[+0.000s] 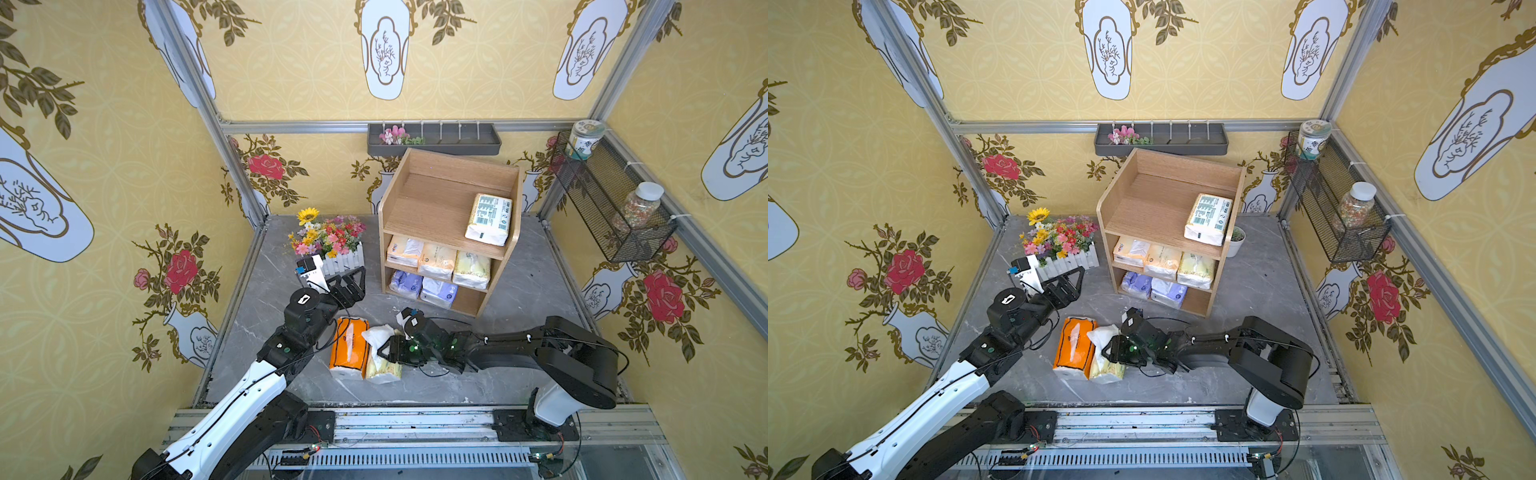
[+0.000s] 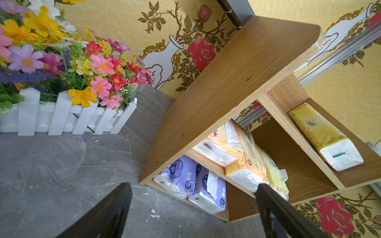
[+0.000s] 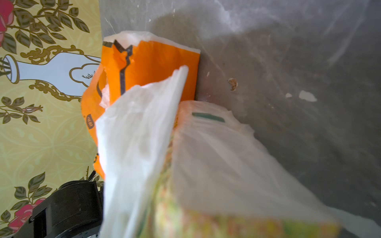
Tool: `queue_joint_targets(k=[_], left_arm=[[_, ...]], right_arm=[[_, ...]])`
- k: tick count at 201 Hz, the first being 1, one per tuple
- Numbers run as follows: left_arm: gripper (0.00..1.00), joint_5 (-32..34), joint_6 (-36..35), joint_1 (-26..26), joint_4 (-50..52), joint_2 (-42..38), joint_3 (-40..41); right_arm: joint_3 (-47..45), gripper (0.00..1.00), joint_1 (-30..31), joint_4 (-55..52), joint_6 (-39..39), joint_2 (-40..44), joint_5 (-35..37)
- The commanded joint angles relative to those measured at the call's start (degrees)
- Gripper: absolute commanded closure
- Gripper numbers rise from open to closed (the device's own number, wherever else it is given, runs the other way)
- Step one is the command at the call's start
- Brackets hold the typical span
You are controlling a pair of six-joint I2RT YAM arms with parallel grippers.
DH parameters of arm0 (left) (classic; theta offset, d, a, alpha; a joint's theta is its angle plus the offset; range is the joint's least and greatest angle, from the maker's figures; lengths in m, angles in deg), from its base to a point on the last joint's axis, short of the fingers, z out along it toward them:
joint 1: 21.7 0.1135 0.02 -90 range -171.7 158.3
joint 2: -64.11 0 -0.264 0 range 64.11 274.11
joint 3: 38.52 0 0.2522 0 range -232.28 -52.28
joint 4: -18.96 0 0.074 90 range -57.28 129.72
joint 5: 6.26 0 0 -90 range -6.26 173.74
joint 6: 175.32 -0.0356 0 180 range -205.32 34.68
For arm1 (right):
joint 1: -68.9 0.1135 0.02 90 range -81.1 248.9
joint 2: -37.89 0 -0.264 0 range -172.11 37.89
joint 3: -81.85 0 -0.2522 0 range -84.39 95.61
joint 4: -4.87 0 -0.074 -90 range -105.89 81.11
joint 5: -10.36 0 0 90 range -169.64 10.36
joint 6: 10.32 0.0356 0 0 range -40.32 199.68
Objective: Remove the tissue boxes from the shelf
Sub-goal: Place the box of tissues at the center of the board.
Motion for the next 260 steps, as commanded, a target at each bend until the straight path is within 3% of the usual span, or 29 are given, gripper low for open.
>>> queue_joint_targets(k=[1,35,65,135,205,260], left_arm=[[0.00,-0.3,0.0,0.0,-1.3,-0.3,0.5],[0.00,-0.7,-0.8,0.0,-1.2,-0.3,0.5],[0.00,-1.0,-1.6,0.0,-0.8,-0.5,0.2],[0.00,-2.3,-2.4,0.0,-1.3,0.4,-0.2],[0.00,-4.5,-1.0,0.0,-2.2,1.7,-1.0],[0.00,-5.5,0.5,0.0,-3.8,1.2,-0.2]], right_arm=[[0.6,0.32,0.0,3.0,-1.4,-0.7,0.3],[0.9,0.15,0.0,0.8,-2.2,0.2,1.8],[2.1,0.00,0.1,-8.9,-2.6,2.9,6.6],[3.9,0.03,0.4,-27.4,-5.9,12.3,16.2],[10.2,0.00,5.1,-39.6,-13.0,20.0,26.1],[8.9,0.16,8.6,-37.2,-12.2,19.9,24.5]])
